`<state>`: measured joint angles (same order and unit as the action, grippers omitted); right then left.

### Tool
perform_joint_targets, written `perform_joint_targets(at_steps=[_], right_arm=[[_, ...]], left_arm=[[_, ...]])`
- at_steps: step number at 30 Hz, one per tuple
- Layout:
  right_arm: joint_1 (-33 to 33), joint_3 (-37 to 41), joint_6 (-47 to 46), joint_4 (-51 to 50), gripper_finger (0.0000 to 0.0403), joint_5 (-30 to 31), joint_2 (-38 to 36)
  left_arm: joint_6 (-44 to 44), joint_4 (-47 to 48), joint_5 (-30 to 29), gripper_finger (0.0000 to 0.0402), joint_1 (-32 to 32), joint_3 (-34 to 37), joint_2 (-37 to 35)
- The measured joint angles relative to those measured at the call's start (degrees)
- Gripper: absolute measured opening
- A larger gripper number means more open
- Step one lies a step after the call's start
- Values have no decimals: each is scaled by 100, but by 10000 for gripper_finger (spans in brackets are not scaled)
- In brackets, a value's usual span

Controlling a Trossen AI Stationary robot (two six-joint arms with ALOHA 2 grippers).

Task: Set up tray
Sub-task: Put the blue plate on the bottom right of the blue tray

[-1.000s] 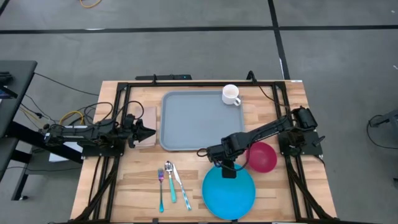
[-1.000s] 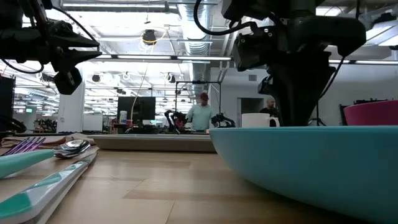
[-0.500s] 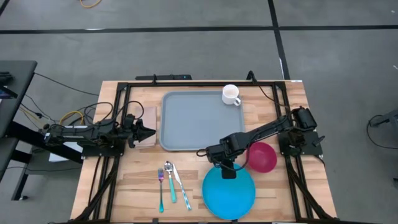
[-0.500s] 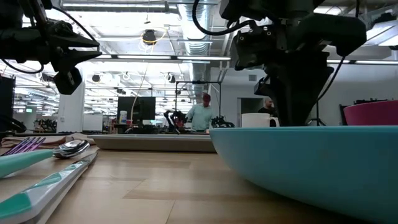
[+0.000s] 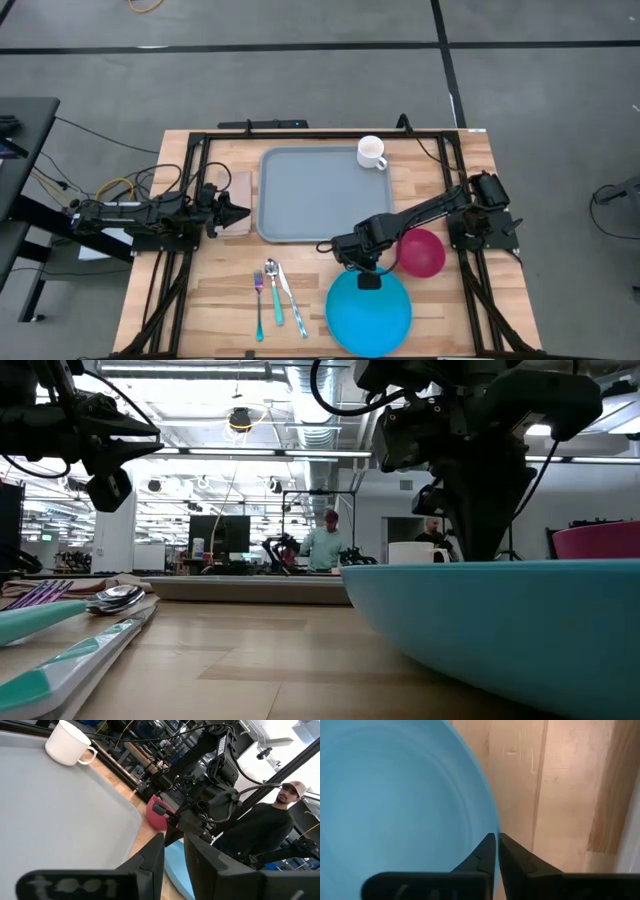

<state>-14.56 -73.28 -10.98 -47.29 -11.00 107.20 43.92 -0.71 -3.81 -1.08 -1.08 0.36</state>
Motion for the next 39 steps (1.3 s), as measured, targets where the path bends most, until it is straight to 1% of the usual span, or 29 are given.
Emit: perform_joint_targets(at_steps=[3,11,19,22,25,28,31,33,36,39], right_arm=[[28,0,-11,-9,5,-5,0],[52,0,-11,-22,29,-90,0],[30,4,-9,-13,104,-79,0],[30,216,-50,169,131,-78,-2],[37,410,-63,143,152,-75,0],[41,515,-61,131,163,-75,0],[20,571,-59,185,158,-75,0],[-5,613,-61,202,141,-86,0],[-5,616,-60,219,98,-114,0],[-2,616,-61,218,44,-119,0]], left_arm=[[0,0,0,62,0,0,2],[-4,2,0,62,0,0,2],[-7,2,0,62,0,0,2],[-7,2,0,62,0,0,2],[-7,2,0,62,0,0,2],[-7,2,-2,62,0,0,1],[-6,2,0,62,-1,0,2],[-4,2,0,62,0,0,1],[-4,2,-1,62,0,0,2],[-4,2,-1,62,0,0,2]])
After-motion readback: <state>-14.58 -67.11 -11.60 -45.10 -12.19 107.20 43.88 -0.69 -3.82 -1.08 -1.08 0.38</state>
